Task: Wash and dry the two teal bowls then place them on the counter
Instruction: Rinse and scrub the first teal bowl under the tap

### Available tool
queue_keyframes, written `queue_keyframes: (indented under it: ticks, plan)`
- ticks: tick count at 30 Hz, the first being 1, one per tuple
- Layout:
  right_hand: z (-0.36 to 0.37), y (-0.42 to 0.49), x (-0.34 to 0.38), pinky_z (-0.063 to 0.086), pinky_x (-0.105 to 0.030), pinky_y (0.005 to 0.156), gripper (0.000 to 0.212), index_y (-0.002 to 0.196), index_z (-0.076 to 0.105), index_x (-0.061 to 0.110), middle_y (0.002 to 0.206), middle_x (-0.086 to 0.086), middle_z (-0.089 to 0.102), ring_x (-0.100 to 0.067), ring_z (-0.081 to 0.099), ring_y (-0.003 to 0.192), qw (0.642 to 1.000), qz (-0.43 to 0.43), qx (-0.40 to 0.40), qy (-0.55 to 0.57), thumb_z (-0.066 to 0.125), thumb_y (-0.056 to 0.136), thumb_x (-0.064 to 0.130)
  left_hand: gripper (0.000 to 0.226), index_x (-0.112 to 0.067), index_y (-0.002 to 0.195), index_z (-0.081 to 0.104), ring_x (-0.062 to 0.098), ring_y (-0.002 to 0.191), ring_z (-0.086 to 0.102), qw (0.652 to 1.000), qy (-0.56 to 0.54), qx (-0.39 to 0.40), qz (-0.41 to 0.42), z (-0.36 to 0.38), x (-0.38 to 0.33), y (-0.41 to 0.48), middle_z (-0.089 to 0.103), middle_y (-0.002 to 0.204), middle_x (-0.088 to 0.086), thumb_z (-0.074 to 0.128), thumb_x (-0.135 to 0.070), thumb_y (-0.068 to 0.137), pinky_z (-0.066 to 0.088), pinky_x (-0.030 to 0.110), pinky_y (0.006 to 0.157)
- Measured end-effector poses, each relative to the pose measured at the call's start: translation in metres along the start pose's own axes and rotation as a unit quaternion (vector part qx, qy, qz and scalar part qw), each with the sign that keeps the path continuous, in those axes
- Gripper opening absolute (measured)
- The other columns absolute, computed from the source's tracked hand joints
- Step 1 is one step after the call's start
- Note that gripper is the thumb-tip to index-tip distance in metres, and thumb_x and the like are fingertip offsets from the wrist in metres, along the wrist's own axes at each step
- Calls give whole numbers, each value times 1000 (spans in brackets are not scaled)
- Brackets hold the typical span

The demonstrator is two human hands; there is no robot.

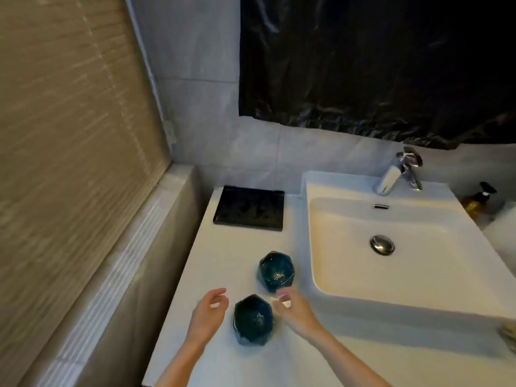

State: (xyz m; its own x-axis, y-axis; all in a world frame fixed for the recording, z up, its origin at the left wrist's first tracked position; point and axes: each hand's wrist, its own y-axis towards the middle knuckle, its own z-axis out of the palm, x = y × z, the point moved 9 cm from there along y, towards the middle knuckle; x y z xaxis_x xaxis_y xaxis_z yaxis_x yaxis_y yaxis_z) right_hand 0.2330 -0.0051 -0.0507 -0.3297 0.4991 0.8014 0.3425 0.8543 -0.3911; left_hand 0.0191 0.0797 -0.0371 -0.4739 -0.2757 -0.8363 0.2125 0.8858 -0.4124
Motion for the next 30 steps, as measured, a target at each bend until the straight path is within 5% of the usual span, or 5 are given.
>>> queue_keyframes:
  ticks: [7,11,16,24,30]
  plan:
    - [45,2,-16,54,-33,72,39,133,40,17,126,-10,53,-30,60,98,980,91,43,-171,46,97,31,49,-19,140,39,22,116,51,981,32,162,-103,43,43,0,49,136,10,55,-30,95,49,25,77]
    - [55,2,-21,47,-35,90,35,135,37,15,128,-15,55,-31,57,109,976,100,29,-192,33,101,21,45,-14,136,44,19,103,55,988,22,135,-77,46,49,5,53,134,13,57,-19,93,52,20,67]
    - [50,-2,-14,49,-36,86,34,134,37,11,119,-16,59,-31,59,102,976,70,39,-201,35,100,17,38,-18,126,52,20,104,57,989,-9,127,-72,43,47,3,58,125,12,62,-13,89,55,24,74]
    - [-28,-28,40,59,-39,68,29,128,44,23,91,-13,67,-28,70,69,996,-3,27,-91,36,101,22,42,-41,120,50,22,101,66,970,-129,201,-40,52,-32,-29,61,117,4,70,-30,84,59,32,77]
    - [-137,-31,52,59,-26,60,33,132,46,21,80,-10,71,-16,70,61,996,-28,-18,-78,40,100,28,44,-30,123,57,27,88,72,958,-204,200,-13,109,-118,-38,64,115,7,71,-19,83,59,38,75]
